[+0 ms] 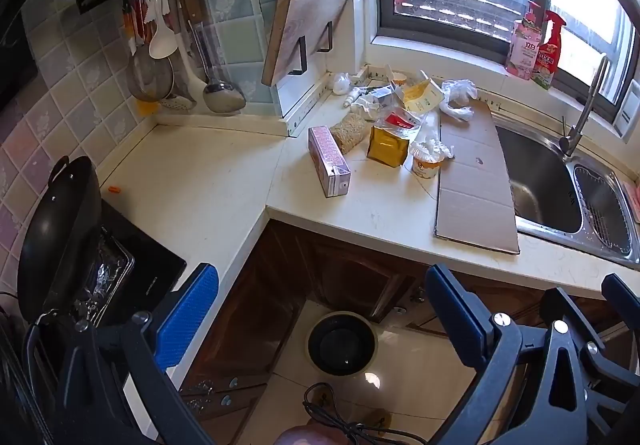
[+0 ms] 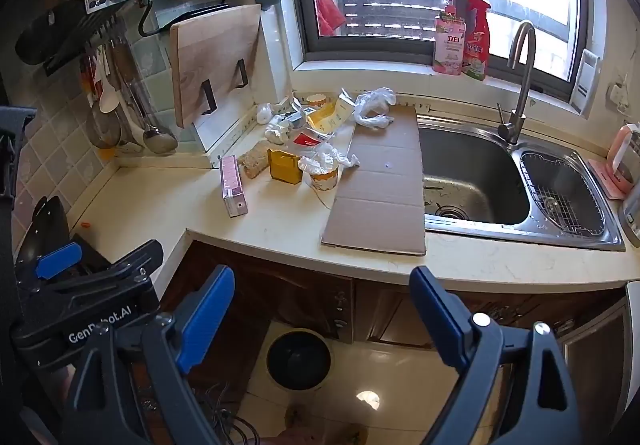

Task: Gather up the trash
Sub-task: 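Move both tools toward the trash on the counter, then grasp the pink box with the left tool while the right tool grasps the plastic cup, then carry the pink box and plastic cup down over the floor bin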

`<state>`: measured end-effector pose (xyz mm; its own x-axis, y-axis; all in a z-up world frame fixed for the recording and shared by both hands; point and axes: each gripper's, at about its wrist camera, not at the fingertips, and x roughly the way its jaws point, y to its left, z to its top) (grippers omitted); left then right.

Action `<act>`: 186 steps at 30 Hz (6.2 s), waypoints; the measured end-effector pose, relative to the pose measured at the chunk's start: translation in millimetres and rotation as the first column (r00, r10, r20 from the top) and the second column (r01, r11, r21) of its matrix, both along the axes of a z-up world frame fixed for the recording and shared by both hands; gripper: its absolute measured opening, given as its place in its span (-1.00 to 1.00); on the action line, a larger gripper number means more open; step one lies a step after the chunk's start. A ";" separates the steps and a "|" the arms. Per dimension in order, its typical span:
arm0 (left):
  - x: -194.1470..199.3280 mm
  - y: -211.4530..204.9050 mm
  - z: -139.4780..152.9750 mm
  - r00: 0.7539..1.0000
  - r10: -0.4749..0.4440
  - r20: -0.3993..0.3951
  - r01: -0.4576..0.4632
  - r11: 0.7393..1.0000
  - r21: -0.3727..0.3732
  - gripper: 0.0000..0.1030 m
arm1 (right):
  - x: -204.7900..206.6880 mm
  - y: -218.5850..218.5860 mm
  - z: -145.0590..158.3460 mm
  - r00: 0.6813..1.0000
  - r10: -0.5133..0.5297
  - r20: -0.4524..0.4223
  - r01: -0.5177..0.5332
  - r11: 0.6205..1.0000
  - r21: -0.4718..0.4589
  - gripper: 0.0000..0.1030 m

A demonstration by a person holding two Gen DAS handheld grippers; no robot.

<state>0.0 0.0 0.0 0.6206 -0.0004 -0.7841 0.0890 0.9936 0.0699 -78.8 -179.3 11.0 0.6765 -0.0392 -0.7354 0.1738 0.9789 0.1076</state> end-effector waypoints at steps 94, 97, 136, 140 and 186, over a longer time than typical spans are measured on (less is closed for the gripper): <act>179.6 -5.8 -20.7 0.981 -0.193 -0.006 0.192 0.978 -0.076 0.93 | 101.7 -1.2 -2.2 0.993 -0.114 -0.039 0.115 0.993 0.013 0.69; 195.9 -2.7 -34.8 0.983 -0.179 -0.032 0.177 0.982 -0.067 0.93 | 118.7 -5.9 -9.9 0.993 -0.098 -0.064 0.099 0.995 0.009 0.69; 334.9 -7.8 -219.9 0.879 0.145 -0.454 -0.216 0.970 -0.107 -0.31 | 359.8 -56.5 -181.9 0.855 0.326 -0.403 -0.312 0.945 0.101 -0.16; 323.8 -7.8 -219.5 0.888 0.131 -0.440 -0.207 0.970 -0.128 -0.32 | 351.6 -58.4 -174.3 0.864 0.324 -0.385 -0.319 0.945 0.078 -0.27; -8.8 34.5 -175.1 0.888 -0.228 -0.400 0.229 0.972 -0.045 -0.32 | 36.9 56.4 -155.1 0.891 0.369 -0.265 -0.370 0.928 0.047 -0.28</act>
